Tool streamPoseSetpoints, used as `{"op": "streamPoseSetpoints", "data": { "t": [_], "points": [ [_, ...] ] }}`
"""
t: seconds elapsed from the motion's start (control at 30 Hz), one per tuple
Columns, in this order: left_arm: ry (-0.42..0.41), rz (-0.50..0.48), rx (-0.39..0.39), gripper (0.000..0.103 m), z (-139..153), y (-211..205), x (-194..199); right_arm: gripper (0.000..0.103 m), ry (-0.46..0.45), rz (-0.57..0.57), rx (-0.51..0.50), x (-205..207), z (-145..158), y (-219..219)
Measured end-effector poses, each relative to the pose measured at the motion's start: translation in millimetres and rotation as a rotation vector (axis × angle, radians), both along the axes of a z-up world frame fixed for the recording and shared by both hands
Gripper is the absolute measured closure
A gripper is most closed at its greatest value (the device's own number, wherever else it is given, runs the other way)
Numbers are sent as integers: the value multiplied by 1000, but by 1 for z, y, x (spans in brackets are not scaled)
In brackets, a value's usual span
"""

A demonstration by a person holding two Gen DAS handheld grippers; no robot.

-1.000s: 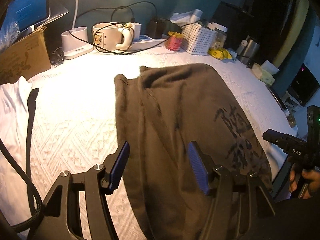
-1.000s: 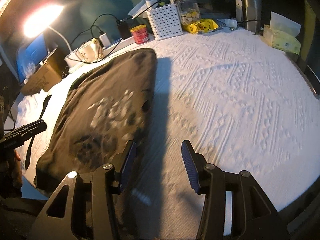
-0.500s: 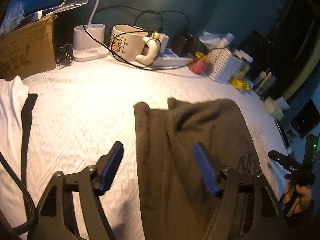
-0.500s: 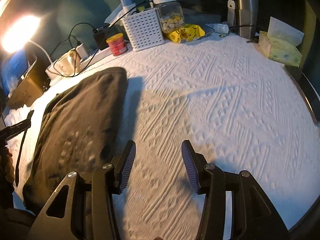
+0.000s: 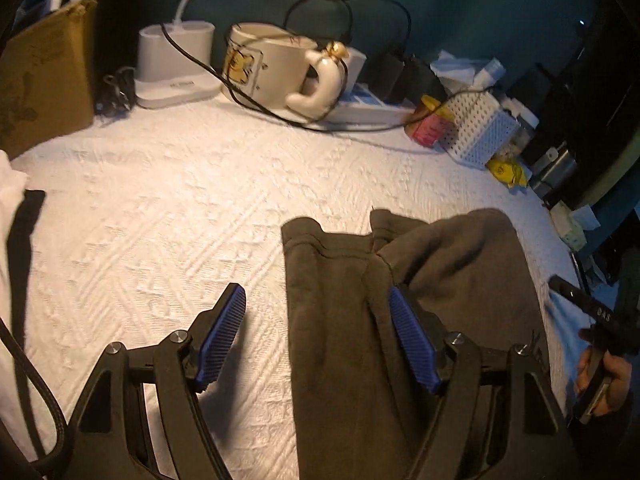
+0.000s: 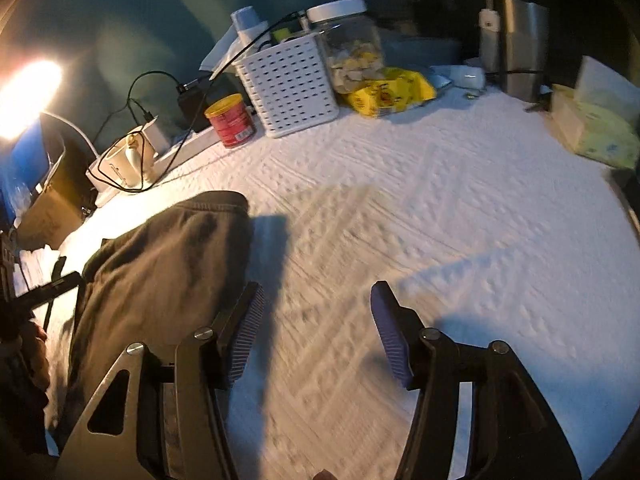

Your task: Fold small clothes

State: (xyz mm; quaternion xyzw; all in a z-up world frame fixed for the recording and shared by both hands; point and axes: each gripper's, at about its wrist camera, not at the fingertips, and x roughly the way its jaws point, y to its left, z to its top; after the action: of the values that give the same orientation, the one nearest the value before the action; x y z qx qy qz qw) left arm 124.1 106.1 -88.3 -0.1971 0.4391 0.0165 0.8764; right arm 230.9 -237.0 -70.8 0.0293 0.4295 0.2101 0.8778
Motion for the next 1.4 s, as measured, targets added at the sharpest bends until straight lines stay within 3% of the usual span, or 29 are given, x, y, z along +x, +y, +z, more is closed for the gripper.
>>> {"op": "streamPoseSetpoints", "data": {
  "t": [0.2,0.3,0.57,0.63,0.77,0.93,1.07,1.13,1.27,1.4],
  "points": [
    [7,-77,-39,29,-3,-17,4,44,25,73,-1,14,-11,31],
    [23,-132,0,29,-2,-32,7,44,46,100,4,15,-17,40],
    [33,-200,12,29,-4,-51,16,44,61,142,62,18,-20,49],
    [47,-204,53,29,-4,-60,20,44,66,164,72,17,-21,55],
    [66,-192,102,29,-5,-73,27,44,29,199,3,11,-21,74],
    [60,-184,142,49,-6,-84,26,43,48,268,42,11,-23,93],
    [44,-177,141,65,-5,-91,25,24,16,313,-4,5,-23,112],
    [37,-184,130,76,-6,-94,25,24,-9,342,-49,1,-23,121],
    [10,-163,144,79,-6,-100,21,25,-28,381,-54,-6,-24,126],
    [-3,-149,154,80,-5,-102,19,41,-61,384,-85,-11,-25,129]
  ]
}}
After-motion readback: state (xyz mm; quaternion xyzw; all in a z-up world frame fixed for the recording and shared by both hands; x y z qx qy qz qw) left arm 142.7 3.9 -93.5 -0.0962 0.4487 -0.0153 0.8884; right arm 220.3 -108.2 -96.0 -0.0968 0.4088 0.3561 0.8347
